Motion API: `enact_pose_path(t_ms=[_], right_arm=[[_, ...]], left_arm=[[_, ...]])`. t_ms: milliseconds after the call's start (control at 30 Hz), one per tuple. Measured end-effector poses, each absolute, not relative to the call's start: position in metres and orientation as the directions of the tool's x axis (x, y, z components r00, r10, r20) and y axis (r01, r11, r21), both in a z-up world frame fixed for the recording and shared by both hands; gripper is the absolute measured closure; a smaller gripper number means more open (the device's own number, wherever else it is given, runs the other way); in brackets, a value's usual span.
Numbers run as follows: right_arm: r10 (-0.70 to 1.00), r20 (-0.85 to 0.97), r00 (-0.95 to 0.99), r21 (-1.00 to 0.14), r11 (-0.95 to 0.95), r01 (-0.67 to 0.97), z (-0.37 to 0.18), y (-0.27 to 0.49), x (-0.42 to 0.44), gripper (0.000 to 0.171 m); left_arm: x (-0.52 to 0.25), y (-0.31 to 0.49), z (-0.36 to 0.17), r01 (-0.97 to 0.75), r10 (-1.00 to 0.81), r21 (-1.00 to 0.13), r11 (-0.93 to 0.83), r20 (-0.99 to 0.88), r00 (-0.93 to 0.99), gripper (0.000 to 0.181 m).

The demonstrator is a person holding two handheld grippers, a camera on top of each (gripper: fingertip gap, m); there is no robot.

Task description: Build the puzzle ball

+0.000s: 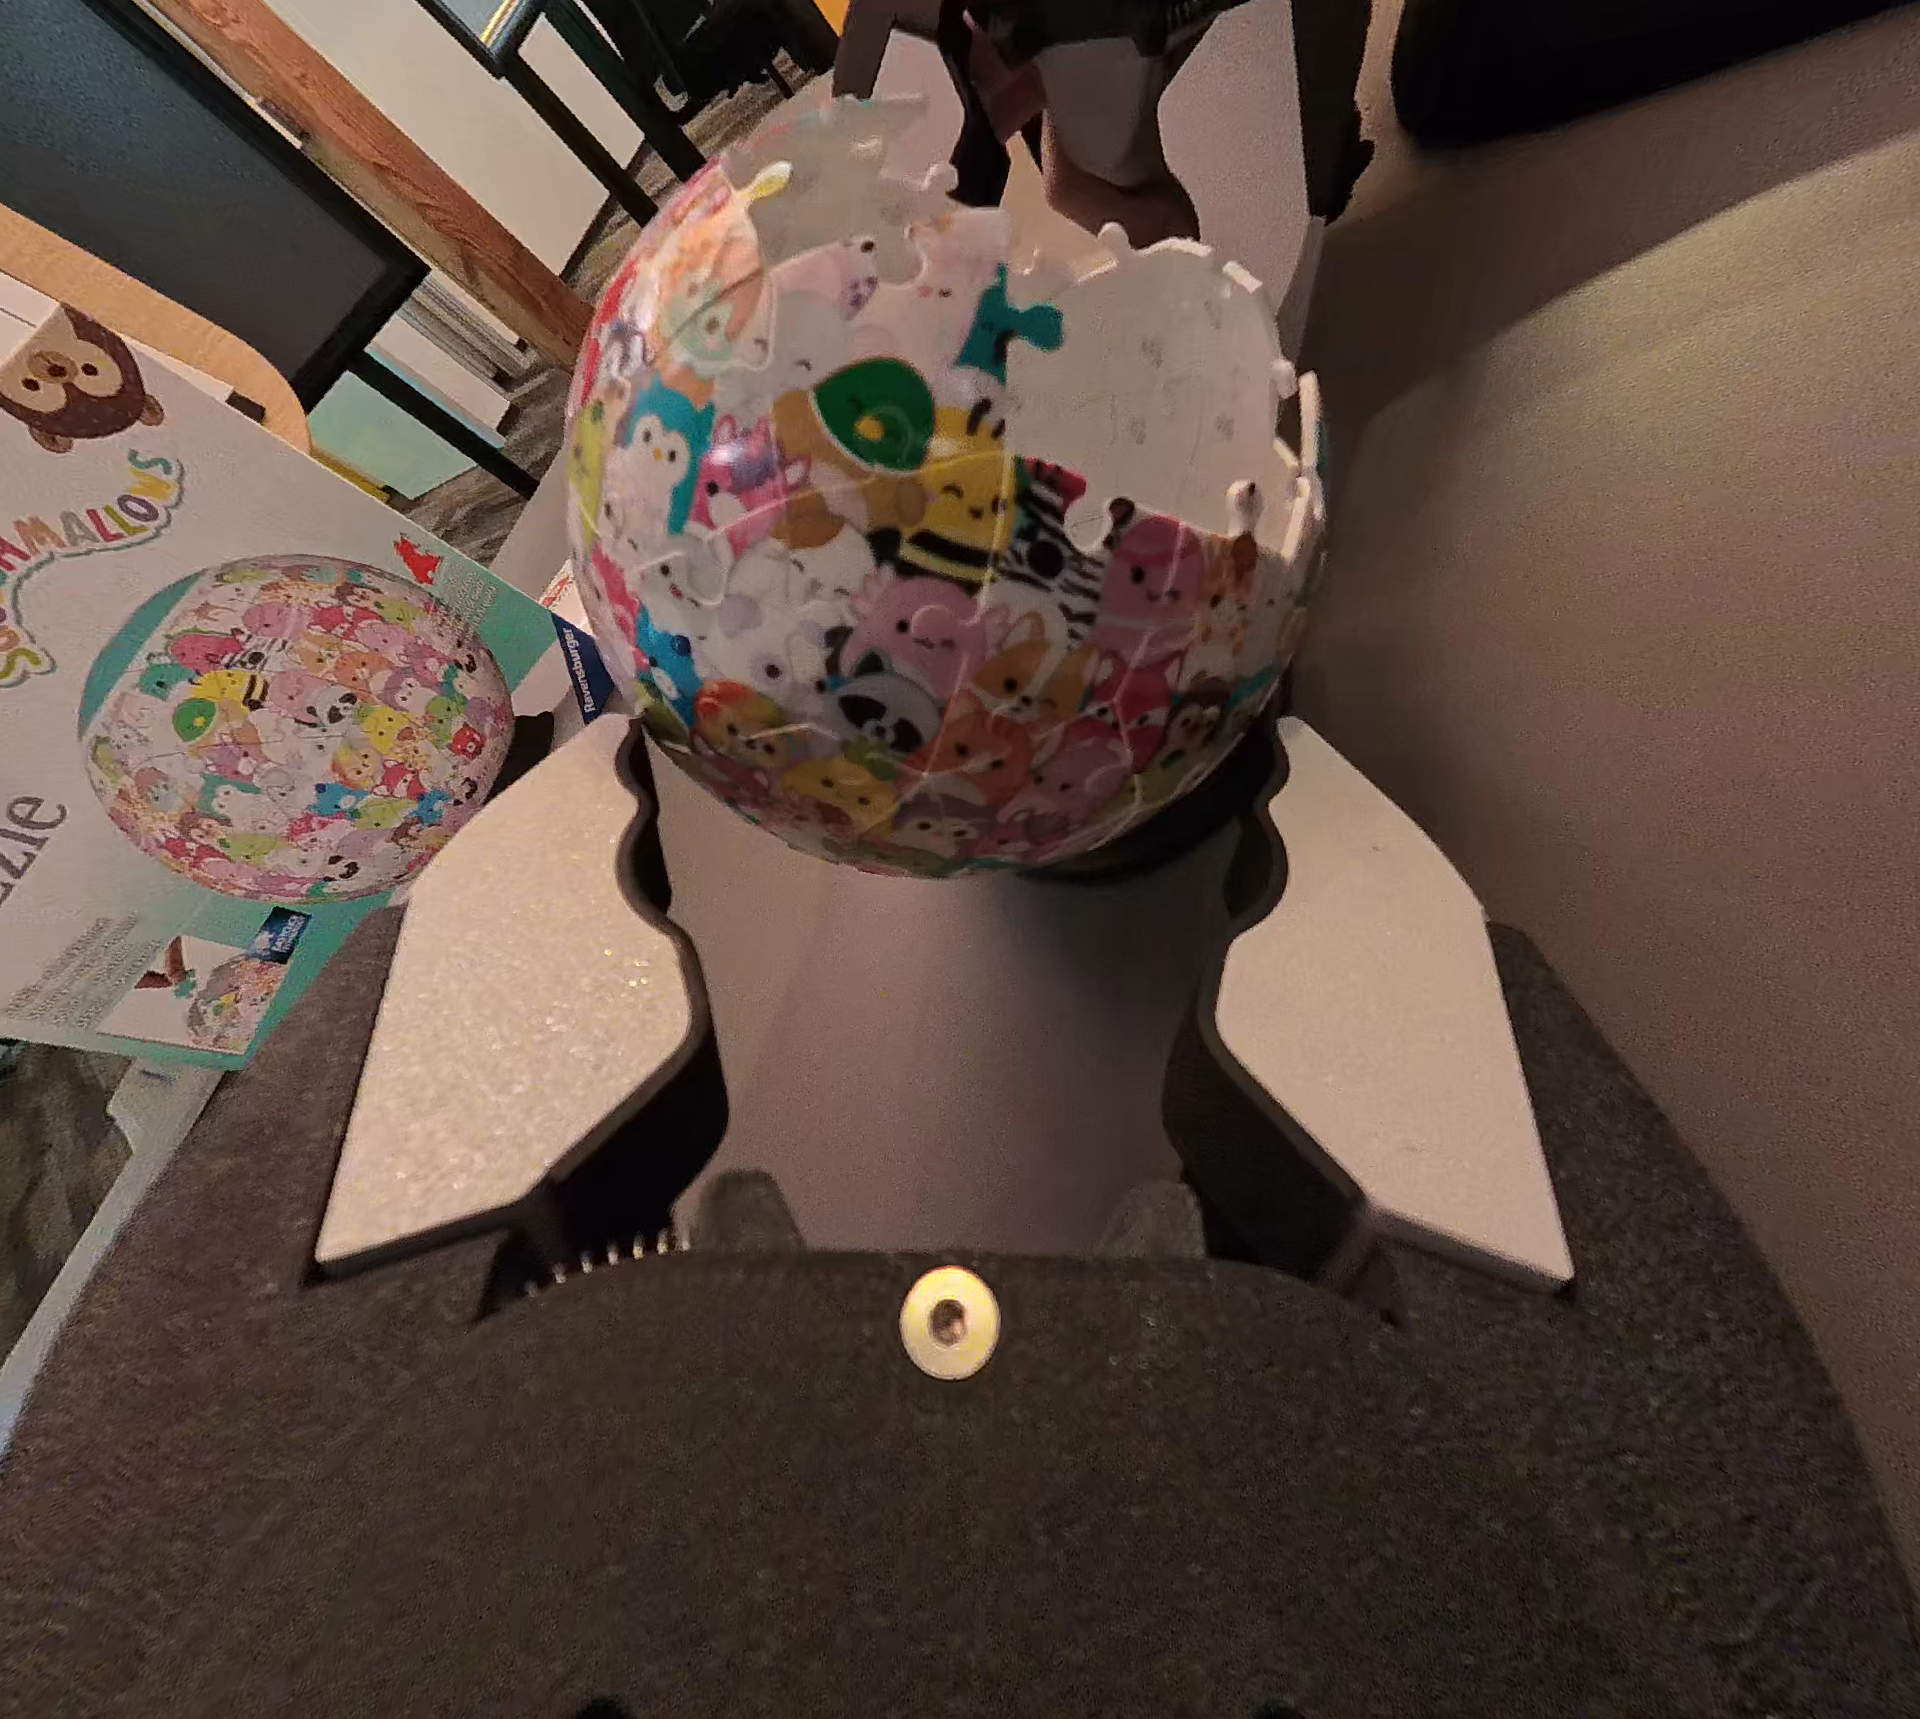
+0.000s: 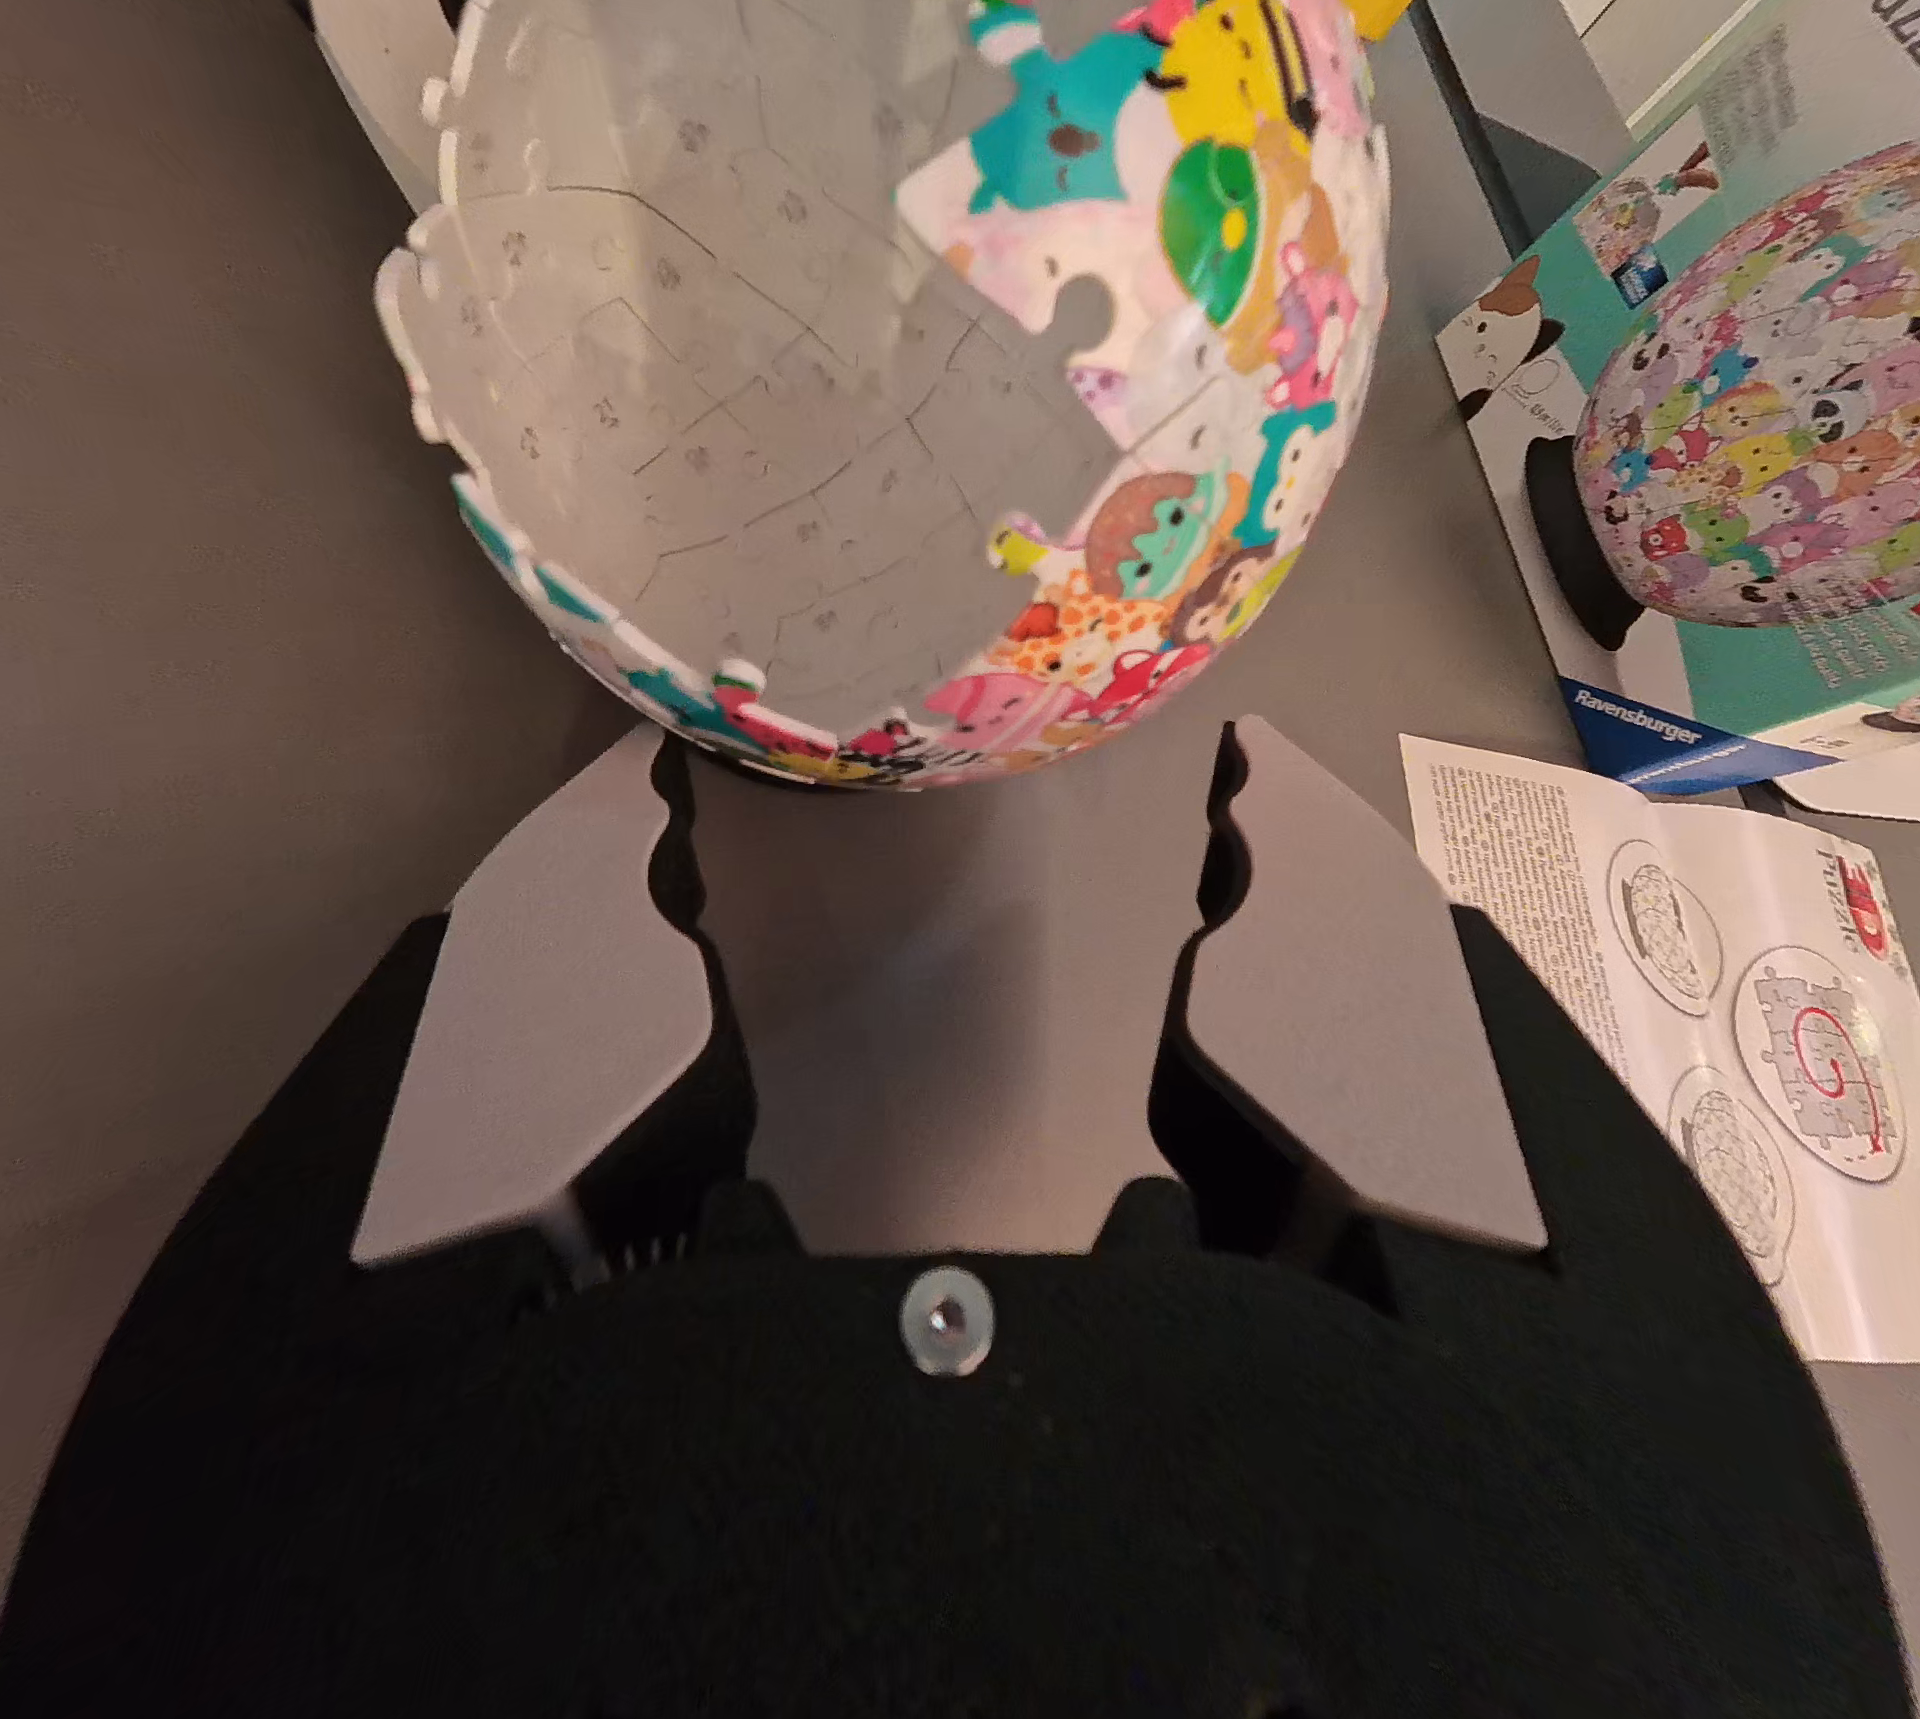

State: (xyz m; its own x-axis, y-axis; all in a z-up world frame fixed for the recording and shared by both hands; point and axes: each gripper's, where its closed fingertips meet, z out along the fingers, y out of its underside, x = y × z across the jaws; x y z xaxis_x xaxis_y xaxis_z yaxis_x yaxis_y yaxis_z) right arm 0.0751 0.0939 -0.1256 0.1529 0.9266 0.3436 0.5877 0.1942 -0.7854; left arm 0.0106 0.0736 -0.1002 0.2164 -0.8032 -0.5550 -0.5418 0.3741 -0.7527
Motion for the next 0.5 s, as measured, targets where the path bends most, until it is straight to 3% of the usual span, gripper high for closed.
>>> enact_pose_path(t_ms=[333,500], right_arm=[[0.934,0.31,0.176,-0.785,0.147,0.602,-0.127,0.104,0.084,0.075],[0.935,0.293,0.201,-0.796,0.123,0.592,-0.125,0.107,0.087,0.074]], left_arm=[[0.006,0.063,-0.098,-0.512,-0.842,-0.795,0.327,-0.491,0.225,0.076],[0.0,0.058,-0.09,-0.443,-0.894,-0.867,0.228,-0.367,0.257,0.077]])
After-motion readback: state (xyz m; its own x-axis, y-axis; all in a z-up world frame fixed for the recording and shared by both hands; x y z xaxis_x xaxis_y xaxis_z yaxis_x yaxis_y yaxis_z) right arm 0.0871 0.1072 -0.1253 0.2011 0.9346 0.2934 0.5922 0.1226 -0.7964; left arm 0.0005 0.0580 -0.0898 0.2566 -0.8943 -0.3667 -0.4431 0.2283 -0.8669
